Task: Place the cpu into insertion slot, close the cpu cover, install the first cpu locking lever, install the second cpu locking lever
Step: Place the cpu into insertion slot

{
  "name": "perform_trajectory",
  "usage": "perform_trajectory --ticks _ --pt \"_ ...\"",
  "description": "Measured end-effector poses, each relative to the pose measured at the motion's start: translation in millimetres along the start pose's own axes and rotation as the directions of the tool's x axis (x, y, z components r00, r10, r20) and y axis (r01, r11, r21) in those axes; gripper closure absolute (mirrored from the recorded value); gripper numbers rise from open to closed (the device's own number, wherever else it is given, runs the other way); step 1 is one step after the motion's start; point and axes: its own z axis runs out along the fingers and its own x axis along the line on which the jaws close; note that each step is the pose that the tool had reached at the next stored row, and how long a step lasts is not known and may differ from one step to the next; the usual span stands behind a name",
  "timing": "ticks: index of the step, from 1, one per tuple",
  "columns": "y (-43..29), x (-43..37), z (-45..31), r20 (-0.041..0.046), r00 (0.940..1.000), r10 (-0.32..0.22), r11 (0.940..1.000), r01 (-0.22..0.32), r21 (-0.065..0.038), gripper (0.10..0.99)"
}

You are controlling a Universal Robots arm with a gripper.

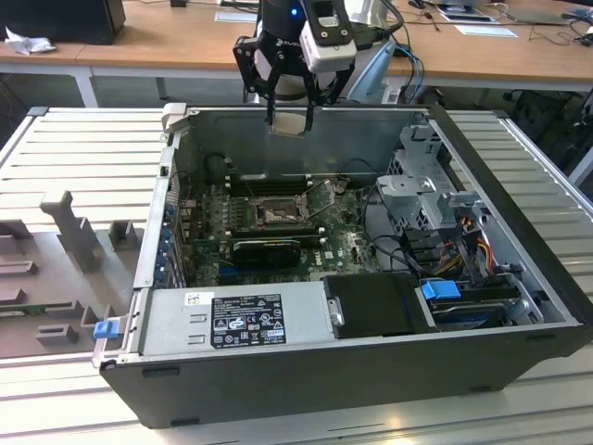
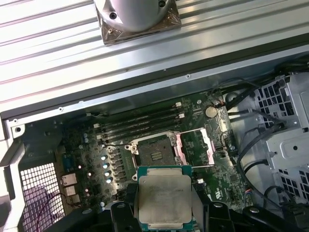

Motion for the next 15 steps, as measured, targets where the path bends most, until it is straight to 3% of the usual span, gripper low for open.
perform_trajectory --ticks 15 --pt "0.0 0.0 0.0 0.0052 0.9983 0.058 0.9983 -0.058 -0.001 0.557"
